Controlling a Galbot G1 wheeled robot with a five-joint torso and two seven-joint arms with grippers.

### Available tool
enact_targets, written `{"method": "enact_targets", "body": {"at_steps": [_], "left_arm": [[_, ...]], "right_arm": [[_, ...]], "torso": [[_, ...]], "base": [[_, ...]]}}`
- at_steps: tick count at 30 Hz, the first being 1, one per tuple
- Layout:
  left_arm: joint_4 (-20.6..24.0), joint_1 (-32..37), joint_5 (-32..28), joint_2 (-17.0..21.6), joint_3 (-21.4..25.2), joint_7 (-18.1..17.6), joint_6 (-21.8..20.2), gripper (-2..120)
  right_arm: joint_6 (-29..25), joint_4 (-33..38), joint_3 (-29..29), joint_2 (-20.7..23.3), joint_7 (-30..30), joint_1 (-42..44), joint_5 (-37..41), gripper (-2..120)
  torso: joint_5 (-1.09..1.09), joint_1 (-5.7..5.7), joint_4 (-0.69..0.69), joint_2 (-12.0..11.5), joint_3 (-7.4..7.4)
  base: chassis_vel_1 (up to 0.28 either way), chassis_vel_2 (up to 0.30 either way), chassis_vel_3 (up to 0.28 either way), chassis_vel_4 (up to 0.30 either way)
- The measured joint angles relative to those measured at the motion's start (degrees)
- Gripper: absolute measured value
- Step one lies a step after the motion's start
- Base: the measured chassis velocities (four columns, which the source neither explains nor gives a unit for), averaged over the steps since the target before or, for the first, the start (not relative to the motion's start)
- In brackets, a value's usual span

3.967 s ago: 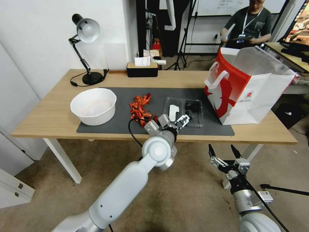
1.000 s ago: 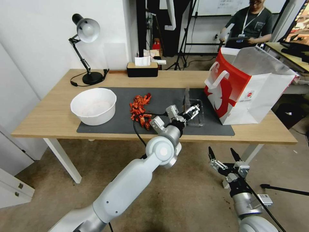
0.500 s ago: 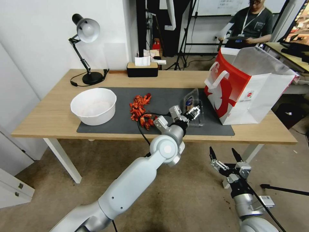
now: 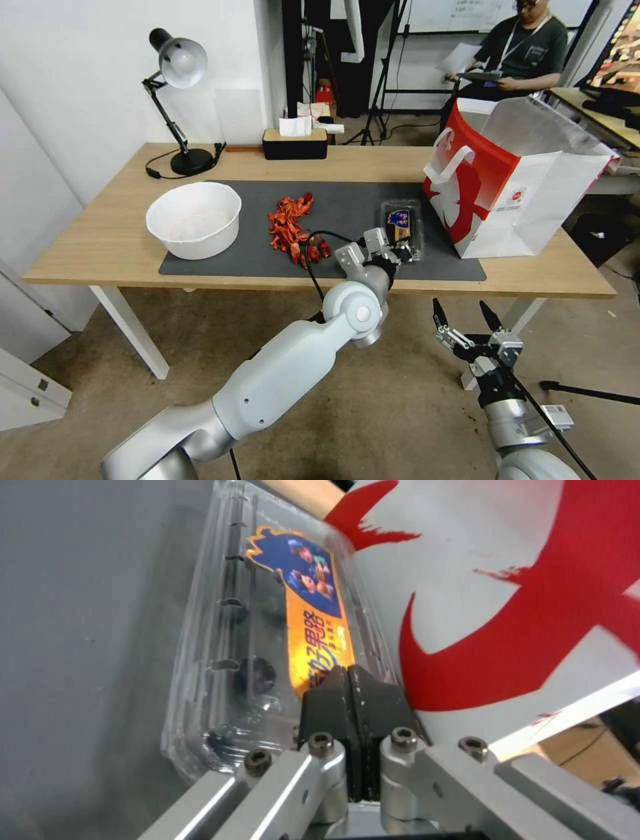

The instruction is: Close the disposable takeout box, then place it into the delivery bag.

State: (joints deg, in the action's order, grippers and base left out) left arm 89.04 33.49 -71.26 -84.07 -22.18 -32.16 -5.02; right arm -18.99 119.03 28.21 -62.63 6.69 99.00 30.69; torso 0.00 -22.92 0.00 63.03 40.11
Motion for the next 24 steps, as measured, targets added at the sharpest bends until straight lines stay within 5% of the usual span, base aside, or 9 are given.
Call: {"method": "enact_targets", "body": {"at_steps": [13,17,20,24], "left_arm": [[-0.70,-1.26,0.92,1.16,-0.88,-1.24,-0.61,0],[-0.47,-1.18,0.89,1.49,-0.88,-1.29,-0.61,0],[-0.23,-1.04,0.82,1.85,-1.05,-1.30,-0.61,0],[-0.11,-1.17,0.66,2.15,-1.09,-1.28,-0.61,0]], "right_arm": [[4.61,4.35,4.54,3.89,2.26,-2.72,10.16,100],[8.10,6.11,6.37,6.97,5.05,-5.39,19.79,100],[13.70,9.36,7.20,10.94,10.54,-10.78,36.94,100],[17.05,10.44,6.42,13.64,13.91,-15.23,48.91,100]], "torso": [[0.01,0.00,0.00,0.00,0.00],[0.01,0.00,0.00,0.00,0.00],[0.00,0.00,0.01,-0.01,0.00],[0.00,0.00,0.00,-0.01,0.00]], "base": [[0.000,0.000,0.000,0.000],[0.000,0.000,0.000,0.000],[0.000,0.000,0.000,0.000],[0.000,0.000,0.000,0.000]]}}
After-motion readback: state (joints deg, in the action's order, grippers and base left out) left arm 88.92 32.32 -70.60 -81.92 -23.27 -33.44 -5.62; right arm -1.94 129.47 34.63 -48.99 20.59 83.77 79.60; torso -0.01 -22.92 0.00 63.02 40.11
